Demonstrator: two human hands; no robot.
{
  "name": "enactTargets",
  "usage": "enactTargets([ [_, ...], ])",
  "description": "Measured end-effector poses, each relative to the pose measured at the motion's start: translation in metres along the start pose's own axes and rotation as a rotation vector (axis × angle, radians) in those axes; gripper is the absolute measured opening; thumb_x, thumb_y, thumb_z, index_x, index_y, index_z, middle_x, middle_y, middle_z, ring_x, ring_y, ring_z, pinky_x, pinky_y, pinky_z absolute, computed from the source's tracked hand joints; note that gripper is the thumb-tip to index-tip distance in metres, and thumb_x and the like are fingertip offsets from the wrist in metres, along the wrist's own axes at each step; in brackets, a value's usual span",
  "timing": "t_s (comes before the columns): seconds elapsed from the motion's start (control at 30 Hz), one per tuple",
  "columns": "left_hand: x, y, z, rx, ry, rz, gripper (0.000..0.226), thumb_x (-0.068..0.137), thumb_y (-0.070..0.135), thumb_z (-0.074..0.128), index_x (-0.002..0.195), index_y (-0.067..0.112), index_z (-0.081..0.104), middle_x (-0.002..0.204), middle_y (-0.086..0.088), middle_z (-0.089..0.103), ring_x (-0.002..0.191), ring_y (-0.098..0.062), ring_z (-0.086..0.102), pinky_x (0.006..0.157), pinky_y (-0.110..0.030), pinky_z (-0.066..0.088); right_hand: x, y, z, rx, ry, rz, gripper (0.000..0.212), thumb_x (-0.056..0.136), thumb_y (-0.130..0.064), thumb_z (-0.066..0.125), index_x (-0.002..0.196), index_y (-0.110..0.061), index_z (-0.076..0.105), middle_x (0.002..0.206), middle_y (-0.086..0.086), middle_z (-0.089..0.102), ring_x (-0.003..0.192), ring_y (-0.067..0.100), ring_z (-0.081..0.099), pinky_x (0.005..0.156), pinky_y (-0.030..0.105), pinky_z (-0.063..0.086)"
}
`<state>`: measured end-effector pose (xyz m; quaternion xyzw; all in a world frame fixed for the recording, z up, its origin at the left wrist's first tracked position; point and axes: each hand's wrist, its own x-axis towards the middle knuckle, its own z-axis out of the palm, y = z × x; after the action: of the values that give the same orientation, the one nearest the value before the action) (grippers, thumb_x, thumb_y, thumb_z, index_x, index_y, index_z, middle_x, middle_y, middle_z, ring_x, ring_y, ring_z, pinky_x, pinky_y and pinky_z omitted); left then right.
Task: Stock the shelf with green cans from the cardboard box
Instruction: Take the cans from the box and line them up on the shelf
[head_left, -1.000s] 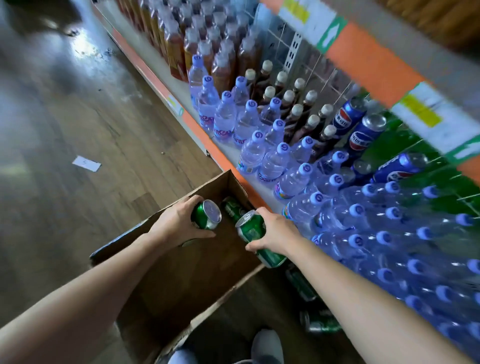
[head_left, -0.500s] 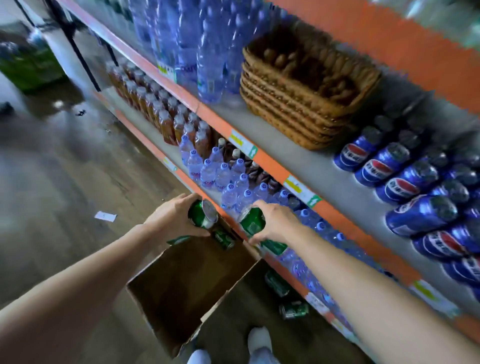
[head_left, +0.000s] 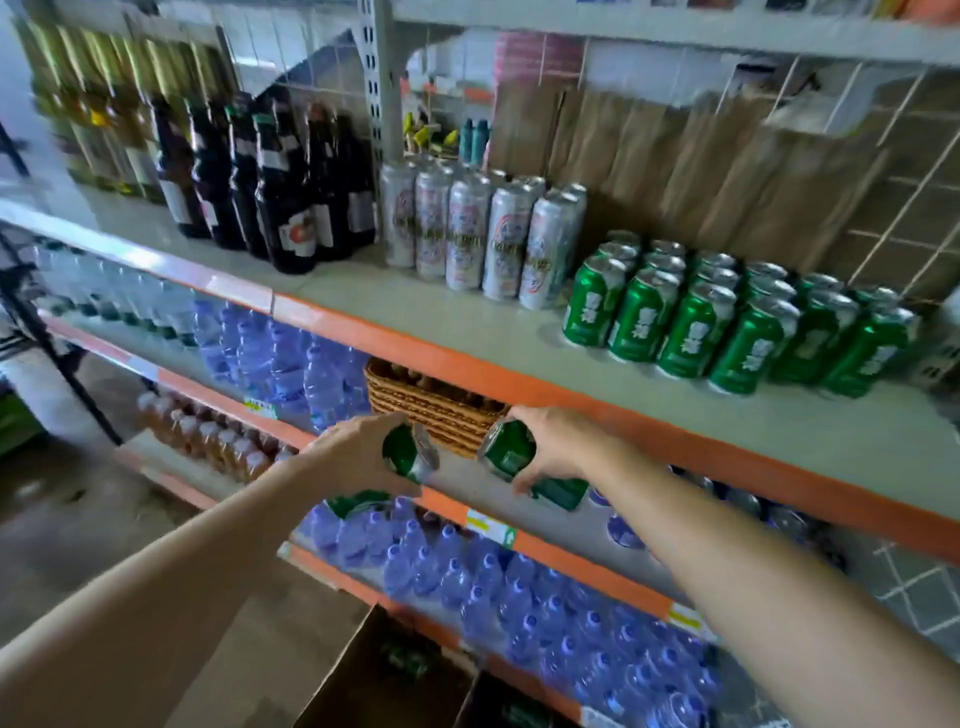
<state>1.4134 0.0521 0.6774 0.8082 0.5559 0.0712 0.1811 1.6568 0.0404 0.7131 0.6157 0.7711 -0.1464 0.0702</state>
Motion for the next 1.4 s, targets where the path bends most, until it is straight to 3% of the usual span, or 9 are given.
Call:
enactTargets([
  [0.2, 0.025, 0.077, -0.069, 0.049, 0.025, 0.121, 0.073, 0.063, 0.047, 0.081, 0.121, 0.017, 0.050, 0.102, 0.003, 0.054, 0.090, -0.017, 0.051, 0.076, -0.029, 0.042, -0.060, 0.034, -0.077, -0.019, 0.102, 0.100, 0.090, 0.061, -0.048, 0.083, 0.135, -0.020, 0.041, 0.132, 0.008, 0.054, 0.116, 0.028, 0.052, 0.091, 0.033, 0.045],
  [0.37, 0.050, 0.141, -0.080, 0.036, -0.004, 0.251, 0.058, 0.059, 0.046, 0.083, 0.103, 0.020, 0.055, 0.100, -0.003, 0.063, 0.090, -0.022, 0.059, 0.076, -0.036, 0.049, -0.104, 0.069, -0.103, 0.001, 0.150, 0.209, 0.094, 0.061, -0.045, 0.083, 0.139, -0.022, 0.037, 0.135, 0.007, 0.051, 0.119, 0.028, 0.051, 0.091, 0.035, 0.045],
  [0.67, 0.101, 0.265, -0.056, 0.117, -0.121, 0.394, 0.082, 0.060, 0.052, 0.081, 0.127, 0.019, 0.047, 0.115, -0.003, 0.060, 0.101, -0.022, 0.056, 0.088, -0.034, 0.048, -0.154, 0.172, -0.112, -0.011, 0.146, 0.355, 0.098, 0.065, -0.046, 0.081, 0.144, -0.019, 0.029, 0.142, 0.006, 0.045, 0.123, 0.028, 0.048, 0.093, 0.038, 0.046],
  [0.8, 0.125, 0.305, -0.054, 0.128, -0.107, 0.429, 0.078, 0.061, 0.051, 0.081, 0.124, 0.021, 0.047, 0.106, 0.001, 0.059, 0.094, -0.019, 0.054, 0.078, -0.027, 0.044, -0.173, 0.225, -0.118, -0.017, 0.177, 0.414, 0.098, 0.066, -0.046, 0.081, 0.144, -0.019, 0.029, 0.143, 0.006, 0.044, 0.125, 0.028, 0.047, 0.097, 0.038, 0.044],
  [0.9, 0.137, 0.326, -0.049, 0.082, -0.103, 0.451, 0.073, 0.062, 0.046, 0.082, 0.122, 0.023, 0.047, 0.089, 0.009, 0.053, 0.082, -0.013, 0.050, 0.066, -0.023, 0.037, -0.181, 0.258, -0.117, -0.004, 0.195, 0.445, 0.098, 0.065, -0.044, 0.082, 0.144, -0.018, 0.030, 0.142, 0.007, 0.045, 0.125, 0.028, 0.047, 0.097, 0.036, 0.042],
  [1.03, 0.153, 0.338, -0.037, 0.054, -0.121, 0.458, 0.066, 0.058, 0.048, 0.083, 0.111, 0.025, 0.051, 0.098, 0.006, 0.057, 0.085, -0.012, 0.053, 0.065, -0.023, 0.038, -0.185, 0.283, -0.100, 0.008, 0.165, 0.470, 0.098, 0.064, -0.041, 0.082, 0.144, -0.018, 0.030, 0.141, 0.009, 0.045, 0.125, 0.028, 0.046, 0.102, 0.038, 0.040],
  [1.2, 0.162, 0.347, -0.028, 0.001, -0.131, 0.464, 0.054, 0.056, 0.049, 0.084, 0.091, 0.034, 0.046, 0.083, 0.013, 0.055, 0.071, -0.002, 0.050, 0.055, -0.017, 0.034, -0.187, 0.290, -0.072, -0.036, 0.101, 0.440, 0.088, 0.067, -0.032, 0.081, 0.140, -0.019, 0.034, 0.128, 0.007, 0.055, 0.114, 0.026, 0.053, 0.095, 0.036, 0.041],
  [1.4, 0.173, 0.360, -0.032, -0.039, -0.162, 0.521, 0.068, 0.058, 0.051, 0.082, 0.115, 0.031, 0.049, 0.102, 0.008, 0.060, 0.088, -0.011, 0.056, 0.075, -0.022, 0.042, -0.188, 0.295, -0.063, -0.084, 0.073, 0.465, 0.087, 0.067, -0.024, 0.081, 0.140, -0.022, 0.034, 0.126, 0.006, 0.055, 0.113, 0.026, 0.054, 0.094, 0.036, 0.044],
])
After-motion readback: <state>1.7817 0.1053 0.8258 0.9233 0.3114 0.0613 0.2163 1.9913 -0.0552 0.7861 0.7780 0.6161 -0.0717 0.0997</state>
